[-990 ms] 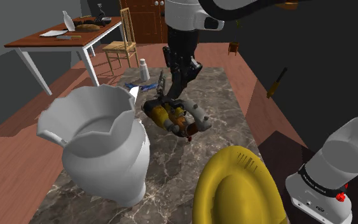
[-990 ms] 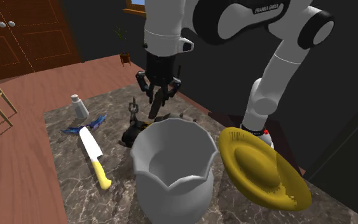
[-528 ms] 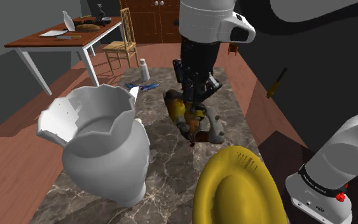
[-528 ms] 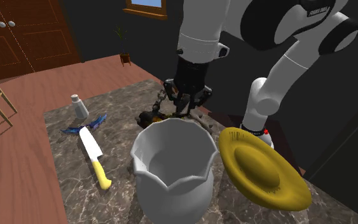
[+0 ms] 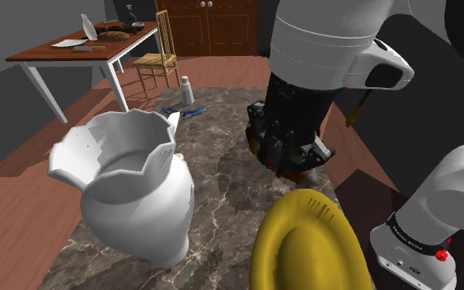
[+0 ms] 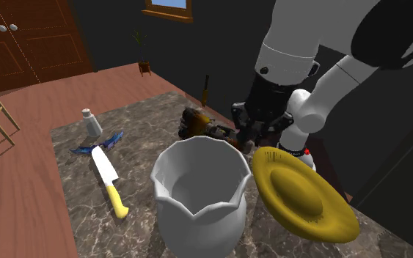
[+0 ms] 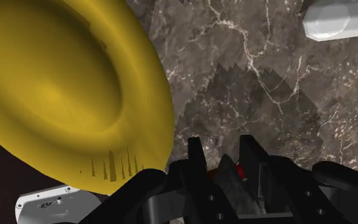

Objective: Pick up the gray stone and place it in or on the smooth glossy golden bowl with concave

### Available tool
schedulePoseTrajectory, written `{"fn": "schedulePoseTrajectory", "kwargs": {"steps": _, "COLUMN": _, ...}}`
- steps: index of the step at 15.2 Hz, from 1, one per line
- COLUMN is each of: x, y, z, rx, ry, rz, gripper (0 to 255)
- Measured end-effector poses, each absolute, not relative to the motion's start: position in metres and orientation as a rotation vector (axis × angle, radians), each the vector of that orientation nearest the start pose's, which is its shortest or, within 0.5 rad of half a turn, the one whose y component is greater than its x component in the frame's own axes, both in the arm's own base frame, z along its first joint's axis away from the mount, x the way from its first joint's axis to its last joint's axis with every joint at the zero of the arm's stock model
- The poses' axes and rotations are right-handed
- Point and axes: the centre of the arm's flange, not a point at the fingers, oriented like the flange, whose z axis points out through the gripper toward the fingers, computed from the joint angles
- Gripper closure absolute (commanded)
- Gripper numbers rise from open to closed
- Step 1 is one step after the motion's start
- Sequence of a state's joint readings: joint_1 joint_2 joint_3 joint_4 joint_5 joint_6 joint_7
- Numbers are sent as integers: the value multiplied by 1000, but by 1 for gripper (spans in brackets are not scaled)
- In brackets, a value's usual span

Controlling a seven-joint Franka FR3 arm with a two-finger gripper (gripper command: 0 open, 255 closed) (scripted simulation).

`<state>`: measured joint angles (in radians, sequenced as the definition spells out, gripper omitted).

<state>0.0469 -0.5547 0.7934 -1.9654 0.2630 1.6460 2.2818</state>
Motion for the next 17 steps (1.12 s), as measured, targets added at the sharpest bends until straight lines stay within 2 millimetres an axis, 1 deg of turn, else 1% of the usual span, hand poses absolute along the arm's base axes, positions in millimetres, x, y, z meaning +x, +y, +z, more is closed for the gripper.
{"fn": "schedulePoseTrajectory", "kwargs": {"steps": 2, "x": 190, "y": 406, "z": 614, "rx": -2219, "ry": 2096, "rz": -192, "gripper": 255}}
{"fn": "schedulePoseTrajectory", "kwargs": {"steps": 4, "x": 164, "y": 410, "z": 615, "rx": -2219, "ry": 2095, "rz": -192, "gripper": 255}}
{"fn": "schedulePoseTrajectory", "kwargs": {"steps": 5, "x": 155, "y": 413, "z": 616, "rx": -2219, "ry": 2095, "rz": -192, "gripper": 255}}
{"fn": "schedulePoseTrajectory", "kwargs": {"steps": 7, "x": 130, "y": 424, "z": 614, "rx": -2220, "ry": 2095, "rz": -192, "gripper": 255}}
{"fn": "schedulePoseTrajectory", "kwargs": {"steps": 9, "x": 103, "y": 434, "z": 615, "rx": -2220, "ry": 2094, "rz": -191, "gripper": 255}}
{"fn": "schedulePoseTrajectory", "kwargs": {"steps": 10, "x": 96, "y": 433, "z": 611, "rx": -2220, "ry": 2094, "rz": -192, "gripper": 255}}
{"fn": "schedulePoseTrajectory", "kwargs": {"steps": 11, "x": 93, "y": 433, "z": 607, "rx": -2219, "ry": 2095, "rz": -192, "gripper": 255}}
{"fn": "schedulePoseTrajectory", "kwargs": {"steps": 15, "x": 88, "y": 435, "z": 588, "rx": -2218, "ry": 2095, "rz": -191, "gripper": 255}}
{"fn": "schedulePoseTrajectory", "kwargs": {"steps": 17, "x": 89, "y": 437, "z": 580, "rx": -2214, "ry": 2089, "rz": -189, "gripper": 255}}
